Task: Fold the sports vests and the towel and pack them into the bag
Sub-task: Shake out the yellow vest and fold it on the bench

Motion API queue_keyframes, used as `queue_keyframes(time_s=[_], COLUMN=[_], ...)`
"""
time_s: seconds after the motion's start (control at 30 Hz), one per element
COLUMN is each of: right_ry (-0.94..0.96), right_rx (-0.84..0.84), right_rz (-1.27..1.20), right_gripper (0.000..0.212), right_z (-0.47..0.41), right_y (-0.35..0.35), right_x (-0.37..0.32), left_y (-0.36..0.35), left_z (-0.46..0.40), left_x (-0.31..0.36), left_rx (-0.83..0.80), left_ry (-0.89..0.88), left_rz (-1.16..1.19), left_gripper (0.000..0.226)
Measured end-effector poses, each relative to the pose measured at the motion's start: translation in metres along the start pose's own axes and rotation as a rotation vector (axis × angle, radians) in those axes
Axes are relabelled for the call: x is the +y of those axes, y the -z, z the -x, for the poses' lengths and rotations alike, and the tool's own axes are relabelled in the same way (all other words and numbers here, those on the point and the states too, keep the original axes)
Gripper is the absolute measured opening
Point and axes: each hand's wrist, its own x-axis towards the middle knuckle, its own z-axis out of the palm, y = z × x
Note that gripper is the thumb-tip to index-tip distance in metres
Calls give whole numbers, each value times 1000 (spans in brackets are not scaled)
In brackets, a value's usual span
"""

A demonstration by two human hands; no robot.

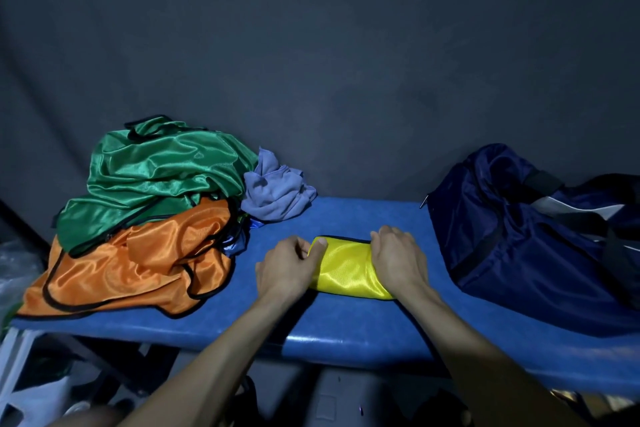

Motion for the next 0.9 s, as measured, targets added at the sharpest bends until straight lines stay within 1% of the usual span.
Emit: queue_keyframes(time_s=[0.03,0.07,0.13,0.17,0.2,0.27,0.33,0.43,0.5,0.57,0.63,0.73,0.77,0.8,0.9], right_ry=[7,12,13,12,10,3,-9,-12,-8,-12,-21,-35,-36,-35,-40], right_rx=[4,7,14,14,9,-3,-7,-5,-3,-6,-14,-8,-4,-1,3], right_rz=[3,5,4,0,-8,-20,-26,-22,-25,-27,-26,-17,-16,-15,-12], right_gripper=[42,42,41,40,39,37,35,34,34,34,36,40,40,41,41], right_z=[0,1,1,0,-1,-2,-3,-4,-4,-4,-5,-5,-5,-4,-3], right_y=[0,0,0,0,0,1,2,3,2,2,1,0,0,0,1], right_x=[0,0,1,1,1,2,2,1,1,0,-1,-3,-3,-3,-3], left_y=[-3,-6,-11,-12,-12,-13,-9,10,22,24,18,7,3,0,-5], left_z=[-3,-5,-9,-11,-13,-14,-13,-6,5,16,27,33,34,34,30], left_x=[2,4,6,6,4,-1,-5,-9,-14,-21,-25,-26,-28,-30,-38], left_rx=[-9,-27,-81,-89,-85,-83,-69,-1,37,9,-18,-65,-86,-88,-39], left_ry=[-2,-10,-34,-39,-51,-75,-73,-51,-57,-54,-37,-10,-4,-10,-39], left_rz=[-23,40,274,333,328,235,160,160,141,113,144,371,416,413,268], left_gripper=[45,44,50,55,58,56,48,32,33,36,30,13,11,12,18])
